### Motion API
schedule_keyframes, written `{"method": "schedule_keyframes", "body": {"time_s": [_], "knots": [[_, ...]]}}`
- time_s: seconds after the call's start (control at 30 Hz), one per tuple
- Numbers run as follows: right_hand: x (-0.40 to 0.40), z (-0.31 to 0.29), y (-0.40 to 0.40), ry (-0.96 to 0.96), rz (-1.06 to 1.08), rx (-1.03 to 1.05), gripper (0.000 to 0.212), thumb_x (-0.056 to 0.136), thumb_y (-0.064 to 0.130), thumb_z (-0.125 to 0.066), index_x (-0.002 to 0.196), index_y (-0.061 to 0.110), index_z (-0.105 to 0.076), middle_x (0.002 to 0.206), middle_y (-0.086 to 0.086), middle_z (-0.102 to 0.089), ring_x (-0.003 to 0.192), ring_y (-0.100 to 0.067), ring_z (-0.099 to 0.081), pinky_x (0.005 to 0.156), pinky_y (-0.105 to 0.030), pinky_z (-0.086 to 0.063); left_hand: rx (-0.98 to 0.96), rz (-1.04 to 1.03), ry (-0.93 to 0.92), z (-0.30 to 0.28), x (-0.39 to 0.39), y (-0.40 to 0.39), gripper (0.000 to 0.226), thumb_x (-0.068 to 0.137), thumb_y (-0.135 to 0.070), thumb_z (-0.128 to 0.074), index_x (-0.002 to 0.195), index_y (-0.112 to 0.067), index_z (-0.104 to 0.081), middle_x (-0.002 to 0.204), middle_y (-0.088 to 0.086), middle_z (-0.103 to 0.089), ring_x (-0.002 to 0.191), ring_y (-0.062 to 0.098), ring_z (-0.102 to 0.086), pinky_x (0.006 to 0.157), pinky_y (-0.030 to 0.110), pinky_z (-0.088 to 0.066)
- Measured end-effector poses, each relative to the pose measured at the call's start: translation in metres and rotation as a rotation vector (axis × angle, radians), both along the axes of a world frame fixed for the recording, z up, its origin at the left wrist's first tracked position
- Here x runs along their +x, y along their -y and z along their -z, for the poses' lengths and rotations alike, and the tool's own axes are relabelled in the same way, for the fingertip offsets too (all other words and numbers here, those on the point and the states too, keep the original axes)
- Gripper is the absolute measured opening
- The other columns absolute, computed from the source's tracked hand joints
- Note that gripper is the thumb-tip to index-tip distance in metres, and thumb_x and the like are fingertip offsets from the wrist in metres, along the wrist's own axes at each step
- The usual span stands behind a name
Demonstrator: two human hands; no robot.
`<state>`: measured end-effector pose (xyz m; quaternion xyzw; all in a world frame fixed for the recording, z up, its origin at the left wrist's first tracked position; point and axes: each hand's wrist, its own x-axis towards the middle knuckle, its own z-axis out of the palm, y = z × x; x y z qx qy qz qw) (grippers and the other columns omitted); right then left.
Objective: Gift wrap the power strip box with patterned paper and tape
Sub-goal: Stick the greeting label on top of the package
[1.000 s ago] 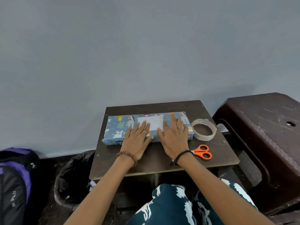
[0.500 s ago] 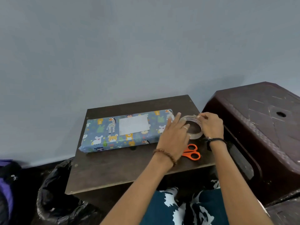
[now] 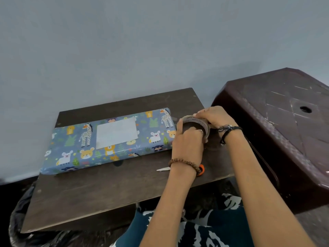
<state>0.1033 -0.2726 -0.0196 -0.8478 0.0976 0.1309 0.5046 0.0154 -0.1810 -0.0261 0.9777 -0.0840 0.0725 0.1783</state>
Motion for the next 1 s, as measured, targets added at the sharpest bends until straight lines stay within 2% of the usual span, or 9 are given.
{"method": "schedule_keyframes", "body": {"time_s": [0.03,0.13,0.23,0.4,0.57,0.67,0.77,0.9,1.0], "knots": [[-0.001,0.001,0.001,-0.002,0.010,0.035,0.009,0.078,0.016,-0.072,0.075,0.008,-0.068,0.077,-0.003,-0.063,0.085,-0.021,-0.058,0.092,-0.039,-0.047,-0.013,-0.009,0.009,0.001,0.000,0.000,0.020,0.094,-0.018,-0.047,0.096,-0.008,-0.065,0.096,0.008,-0.064,0.116,0.023,-0.049,0.117,0.029,-0.007],[-0.002,0.003,0.004,0.042,0.030,0.083,0.020,0.074,0.013,-0.075,0.062,0.020,-0.061,0.076,0.005,-0.060,0.087,-0.018,-0.057,0.091,-0.040,-0.049,-0.048,-0.014,0.005,0.001,-0.002,0.000,0.020,0.094,-0.019,-0.049,0.096,-0.008,-0.066,0.099,0.007,-0.064,0.122,0.023,-0.044,0.114,0.030,-0.017],[-0.003,0.002,0.005,0.109,0.023,0.010,0.019,0.072,0.016,-0.077,0.072,0.016,-0.058,0.080,0.005,-0.058,0.092,-0.019,-0.056,0.087,-0.039,-0.048,-0.043,-0.026,-0.030,-0.002,-0.002,0.000,0.020,0.094,-0.019,-0.049,0.099,-0.007,-0.065,0.104,0.009,-0.064,0.117,0.024,-0.048,0.112,0.032,-0.021],[-0.002,0.002,0.006,0.139,0.104,0.046,0.041,0.074,0.014,-0.076,0.103,0.013,-0.047,0.078,0.012,-0.051,0.078,-0.006,-0.053,0.081,-0.030,-0.047,-0.044,-0.045,-0.043,-0.004,-0.003,0.001,0.021,0.095,-0.018,-0.048,0.098,-0.007,-0.065,0.100,0.011,-0.063,0.108,0.028,-0.054,0.105,0.031,-0.029],[-0.007,0.008,0.000,0.284,0.174,-0.051,0.030,0.077,0.012,-0.070,0.097,0.015,-0.047,0.075,0.012,-0.058,0.087,-0.015,-0.057,0.078,-0.030,-0.043,-0.063,-0.074,0.013,-0.003,-0.007,0.003,0.021,0.093,-0.006,-0.042,0.097,-0.007,-0.063,0.099,0.009,-0.059,0.092,0.028,-0.053,0.075,0.028,-0.033],[-0.009,0.009,-0.004,0.478,0.237,-0.142,0.015,0.086,0.006,-0.056,0.092,0.016,-0.046,0.086,0.004,-0.060,0.078,-0.020,-0.064,0.073,-0.031,-0.047,-0.066,-0.072,0.007,-0.004,-0.007,0.003,0.020,0.093,-0.006,-0.043,0.095,-0.008,-0.063,0.098,0.008,-0.059,0.091,0.028,-0.053,0.073,0.026,-0.031],[-0.011,0.000,-0.009,0.614,0.306,-0.025,0.015,0.088,0.006,-0.053,0.094,0.018,-0.045,0.090,0.001,-0.060,0.058,-0.012,-0.062,0.061,-0.029,-0.051,-0.069,-0.048,-0.031,-0.006,-0.007,0.002,0.019,0.093,-0.009,-0.044,0.097,-0.008,-0.063,0.102,0.008,-0.059,0.096,0.027,-0.054,0.086,0.028,-0.036],[-0.020,-0.023,-0.023,0.649,0.253,0.328,0.024,0.083,0.008,-0.064,0.096,0.020,-0.049,0.079,0.005,-0.061,0.052,-0.003,-0.057,0.049,-0.020,-0.049,-0.414,-0.043,0.056,-0.022,-0.008,-0.010,0.018,0.093,-0.016,-0.050,0.102,-0.010,-0.064,0.107,0.006,-0.060,0.100,0.020,-0.055,0.085,0.029,-0.042],[-0.031,-0.036,-0.041,0.648,0.167,0.487,0.029,0.081,0.007,-0.068,0.094,0.025,-0.050,0.079,0.000,-0.063,0.054,-0.005,-0.058,0.052,-0.018,-0.049,-0.734,-0.238,0.261,-0.043,-0.016,-0.051,0.011,0.089,-0.016,-0.059,0.092,-0.013,-0.069,0.093,-0.003,-0.065,0.085,0.006,-0.056,0.078,0.013,-0.040]]}}
